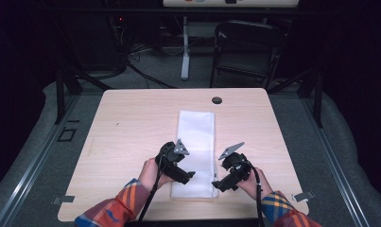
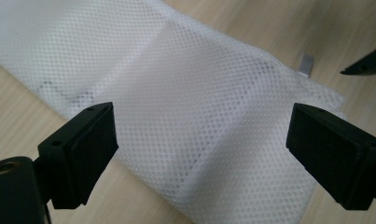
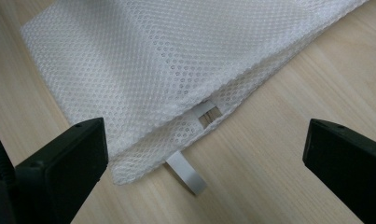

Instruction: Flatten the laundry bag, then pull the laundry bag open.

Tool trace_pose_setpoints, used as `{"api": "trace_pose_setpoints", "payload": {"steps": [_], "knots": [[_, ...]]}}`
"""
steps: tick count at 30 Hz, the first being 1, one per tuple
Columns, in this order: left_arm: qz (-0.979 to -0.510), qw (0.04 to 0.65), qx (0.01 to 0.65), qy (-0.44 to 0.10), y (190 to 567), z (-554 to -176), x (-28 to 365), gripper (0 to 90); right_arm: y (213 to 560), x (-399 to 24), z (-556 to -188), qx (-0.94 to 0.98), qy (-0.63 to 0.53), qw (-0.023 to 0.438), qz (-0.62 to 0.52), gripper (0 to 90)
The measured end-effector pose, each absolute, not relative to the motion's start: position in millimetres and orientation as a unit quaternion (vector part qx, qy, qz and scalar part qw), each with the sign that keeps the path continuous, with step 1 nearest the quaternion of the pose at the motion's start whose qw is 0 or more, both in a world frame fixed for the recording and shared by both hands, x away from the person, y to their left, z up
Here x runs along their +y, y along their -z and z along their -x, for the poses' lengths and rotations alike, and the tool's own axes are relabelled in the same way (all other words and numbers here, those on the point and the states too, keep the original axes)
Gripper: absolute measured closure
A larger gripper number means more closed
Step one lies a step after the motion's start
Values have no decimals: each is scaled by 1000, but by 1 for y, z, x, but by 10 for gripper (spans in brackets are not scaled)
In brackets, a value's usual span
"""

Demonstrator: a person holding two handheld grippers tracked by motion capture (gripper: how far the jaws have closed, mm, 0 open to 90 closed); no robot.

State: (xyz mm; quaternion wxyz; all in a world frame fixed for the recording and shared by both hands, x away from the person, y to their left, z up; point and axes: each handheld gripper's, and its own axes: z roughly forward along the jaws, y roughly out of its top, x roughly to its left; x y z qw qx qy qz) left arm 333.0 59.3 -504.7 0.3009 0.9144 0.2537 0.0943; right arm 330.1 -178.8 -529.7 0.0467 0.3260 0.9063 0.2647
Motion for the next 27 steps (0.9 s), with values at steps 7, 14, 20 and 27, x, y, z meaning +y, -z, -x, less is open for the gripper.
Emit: {"api": "trace_pose_setpoints", "payload": {"steps": [7, 14, 20, 27], "knots": [[-924, 295, 227, -84, 513, -316, 48, 88, 529, -181, -331, 904, -264, 50, -333, 0], [-936, 287, 195, -55, 528, -302, 31, 123, 530, -183, -332, 903, -260, 50, -339, 17], [-947, 270, 167, -38, 544, -293, 18, 182, 531, -184, -332, 901, -259, 55, -344, 46], [-956, 255, 146, -21, 554, -291, 14, 382, 533, -180, -332, 904, -248, 52, -344, 108]]}}
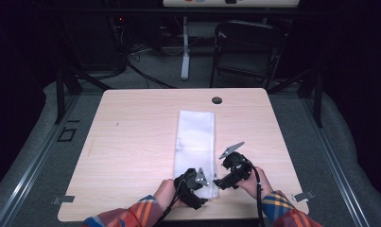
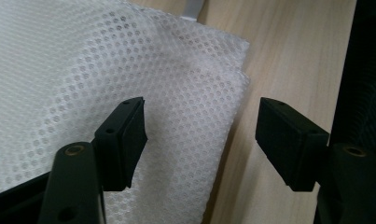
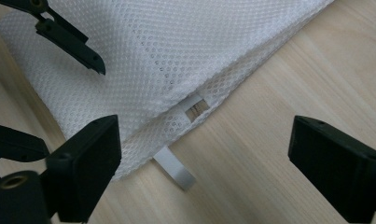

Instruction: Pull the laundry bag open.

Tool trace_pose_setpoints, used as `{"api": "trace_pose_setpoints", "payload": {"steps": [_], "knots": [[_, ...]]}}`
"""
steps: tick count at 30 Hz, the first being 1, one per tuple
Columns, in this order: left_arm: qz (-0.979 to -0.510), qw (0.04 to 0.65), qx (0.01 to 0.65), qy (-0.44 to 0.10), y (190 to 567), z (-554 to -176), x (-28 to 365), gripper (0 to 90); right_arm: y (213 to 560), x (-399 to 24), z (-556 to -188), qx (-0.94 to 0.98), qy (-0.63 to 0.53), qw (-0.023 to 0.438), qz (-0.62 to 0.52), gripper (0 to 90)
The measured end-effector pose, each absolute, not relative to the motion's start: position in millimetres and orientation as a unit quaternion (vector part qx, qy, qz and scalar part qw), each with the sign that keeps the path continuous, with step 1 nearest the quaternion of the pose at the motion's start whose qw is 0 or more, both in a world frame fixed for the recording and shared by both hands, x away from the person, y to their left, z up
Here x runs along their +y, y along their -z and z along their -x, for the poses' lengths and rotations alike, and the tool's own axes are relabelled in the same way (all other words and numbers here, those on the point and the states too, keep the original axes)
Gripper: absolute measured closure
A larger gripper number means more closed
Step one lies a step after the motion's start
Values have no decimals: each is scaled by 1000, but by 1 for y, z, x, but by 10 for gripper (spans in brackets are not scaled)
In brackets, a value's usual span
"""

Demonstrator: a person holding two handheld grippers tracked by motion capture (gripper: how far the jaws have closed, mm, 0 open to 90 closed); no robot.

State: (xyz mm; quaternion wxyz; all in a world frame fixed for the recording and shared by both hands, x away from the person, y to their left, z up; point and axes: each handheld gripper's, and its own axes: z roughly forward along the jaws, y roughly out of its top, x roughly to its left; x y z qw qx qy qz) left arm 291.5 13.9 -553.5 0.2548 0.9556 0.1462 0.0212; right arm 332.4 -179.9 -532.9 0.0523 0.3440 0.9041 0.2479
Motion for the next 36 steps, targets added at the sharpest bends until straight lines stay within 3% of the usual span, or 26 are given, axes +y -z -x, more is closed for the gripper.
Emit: {"api": "trace_pose_setpoints", "payload": {"steps": [7, 14, 19, 31, 36], "knots": [[-955, 258, 144, -12, 556, -293, 16, 622, 534, -178, -333, 910, -232, 56, -340, 201], [-955, 260, 145, -16, 558, -294, 17, 714, 536, -176, -332, 911, -229, 55, -337, 284], [-951, 267, 152, -18, 558, -296, 19, 826, 536, -175, -332, 916, -221, 54, -331, 355], [-942, 292, 165, -19, 552, -298, 23, 859, 535, -171, -327, 924, -222, 54, -308, 749], [-938, 300, 171, -22, 546, -299, 27, 859, 538, -167, -324, 929, -223, 45, -292, 843]]}}
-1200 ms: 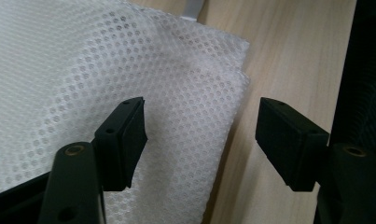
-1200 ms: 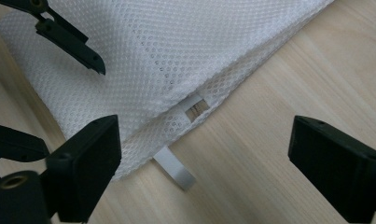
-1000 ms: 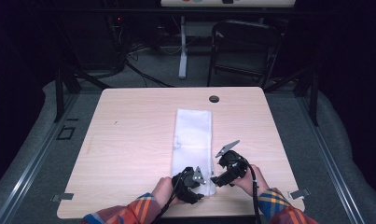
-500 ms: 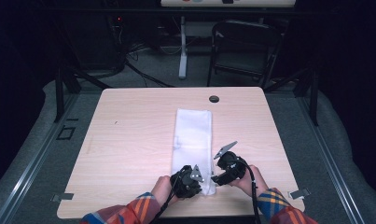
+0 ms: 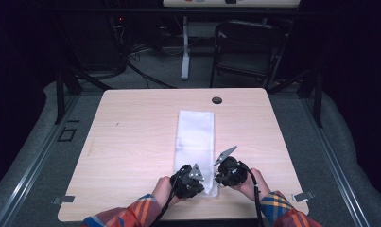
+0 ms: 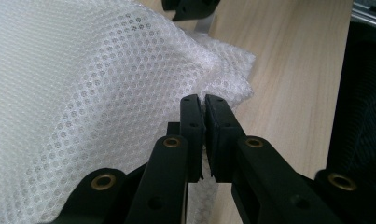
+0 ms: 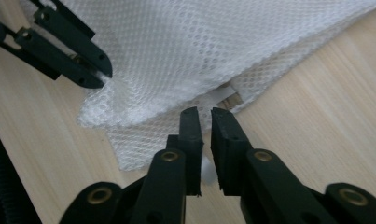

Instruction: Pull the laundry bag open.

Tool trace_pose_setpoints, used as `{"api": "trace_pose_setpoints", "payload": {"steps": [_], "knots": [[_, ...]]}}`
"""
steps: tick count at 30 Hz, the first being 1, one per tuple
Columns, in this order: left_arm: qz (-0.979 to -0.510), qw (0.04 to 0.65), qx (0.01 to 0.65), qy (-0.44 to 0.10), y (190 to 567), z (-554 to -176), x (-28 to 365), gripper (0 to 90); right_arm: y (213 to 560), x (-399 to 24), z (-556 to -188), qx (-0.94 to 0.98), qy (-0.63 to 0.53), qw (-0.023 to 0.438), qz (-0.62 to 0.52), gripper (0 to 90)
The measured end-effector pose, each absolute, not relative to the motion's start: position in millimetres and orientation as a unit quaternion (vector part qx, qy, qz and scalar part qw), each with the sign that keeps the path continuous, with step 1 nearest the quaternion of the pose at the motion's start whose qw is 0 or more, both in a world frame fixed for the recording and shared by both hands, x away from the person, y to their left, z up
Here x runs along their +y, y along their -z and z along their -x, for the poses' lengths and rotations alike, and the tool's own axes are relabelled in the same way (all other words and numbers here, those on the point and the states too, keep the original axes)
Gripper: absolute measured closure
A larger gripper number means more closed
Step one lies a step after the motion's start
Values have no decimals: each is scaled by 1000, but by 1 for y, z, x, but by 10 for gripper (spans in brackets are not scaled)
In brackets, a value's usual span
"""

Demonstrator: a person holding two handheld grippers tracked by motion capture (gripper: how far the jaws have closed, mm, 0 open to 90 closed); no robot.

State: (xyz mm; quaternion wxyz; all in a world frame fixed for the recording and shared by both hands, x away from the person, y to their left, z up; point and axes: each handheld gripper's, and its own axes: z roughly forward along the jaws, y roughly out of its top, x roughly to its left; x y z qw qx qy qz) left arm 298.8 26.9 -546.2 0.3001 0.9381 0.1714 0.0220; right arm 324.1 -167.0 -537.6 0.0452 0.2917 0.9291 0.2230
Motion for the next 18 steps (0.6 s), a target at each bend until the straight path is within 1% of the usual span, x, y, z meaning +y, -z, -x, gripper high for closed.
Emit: {"api": "trace_pose_setpoints", "payload": {"steps": [4, 10, 18], "knots": [[-935, 306, 177, -26, 543, -300, 29, 859, 541, -162, -323, 929, -226, 39, -289, 858], [-930, 315, 184, -27, 542, -300, 31, 860, 549, -156, -323, 928, -228, 42, -291, 878], [-930, 314, 186, -34, 541, -300, 32, 860, 556, -153, -324, 926, -235, 37, -292, 894]]}}
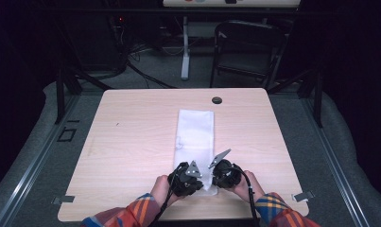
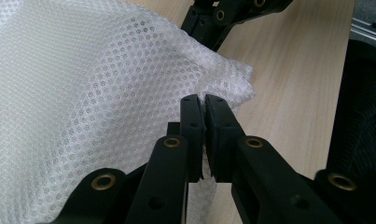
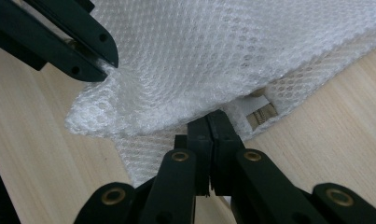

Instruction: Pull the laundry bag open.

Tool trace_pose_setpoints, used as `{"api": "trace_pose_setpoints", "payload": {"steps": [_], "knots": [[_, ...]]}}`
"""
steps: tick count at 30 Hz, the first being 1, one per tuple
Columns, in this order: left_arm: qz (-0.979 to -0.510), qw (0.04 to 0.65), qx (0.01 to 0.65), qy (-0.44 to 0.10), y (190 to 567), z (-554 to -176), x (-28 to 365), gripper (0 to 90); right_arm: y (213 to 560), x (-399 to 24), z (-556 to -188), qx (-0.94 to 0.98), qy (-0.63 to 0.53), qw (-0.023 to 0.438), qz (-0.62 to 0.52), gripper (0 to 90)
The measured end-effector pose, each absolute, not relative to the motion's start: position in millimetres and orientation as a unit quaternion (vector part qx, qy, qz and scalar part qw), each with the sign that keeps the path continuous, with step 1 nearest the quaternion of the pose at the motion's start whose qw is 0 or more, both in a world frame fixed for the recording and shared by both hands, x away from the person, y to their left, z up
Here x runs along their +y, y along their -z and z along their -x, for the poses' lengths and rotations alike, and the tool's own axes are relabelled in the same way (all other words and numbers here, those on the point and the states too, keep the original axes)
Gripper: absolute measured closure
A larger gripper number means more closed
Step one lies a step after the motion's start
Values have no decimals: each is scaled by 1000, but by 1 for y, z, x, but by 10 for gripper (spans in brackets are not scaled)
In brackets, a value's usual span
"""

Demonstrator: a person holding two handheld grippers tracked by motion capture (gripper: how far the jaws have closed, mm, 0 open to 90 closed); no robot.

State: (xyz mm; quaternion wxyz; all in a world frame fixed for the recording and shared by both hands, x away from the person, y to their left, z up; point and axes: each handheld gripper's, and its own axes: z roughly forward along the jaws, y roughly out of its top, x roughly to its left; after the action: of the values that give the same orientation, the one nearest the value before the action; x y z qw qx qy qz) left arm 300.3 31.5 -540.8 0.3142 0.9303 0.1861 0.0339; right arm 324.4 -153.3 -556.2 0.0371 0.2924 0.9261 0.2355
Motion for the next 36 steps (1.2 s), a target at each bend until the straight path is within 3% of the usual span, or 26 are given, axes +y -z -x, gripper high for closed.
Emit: {"api": "trace_pose_setpoints", "payload": {"steps": [36], "knots": [[-908, 342, 227, -80, 522, -312, 61, 865, 556, -153, -324, 932, -230, 43, -279, 894]]}}
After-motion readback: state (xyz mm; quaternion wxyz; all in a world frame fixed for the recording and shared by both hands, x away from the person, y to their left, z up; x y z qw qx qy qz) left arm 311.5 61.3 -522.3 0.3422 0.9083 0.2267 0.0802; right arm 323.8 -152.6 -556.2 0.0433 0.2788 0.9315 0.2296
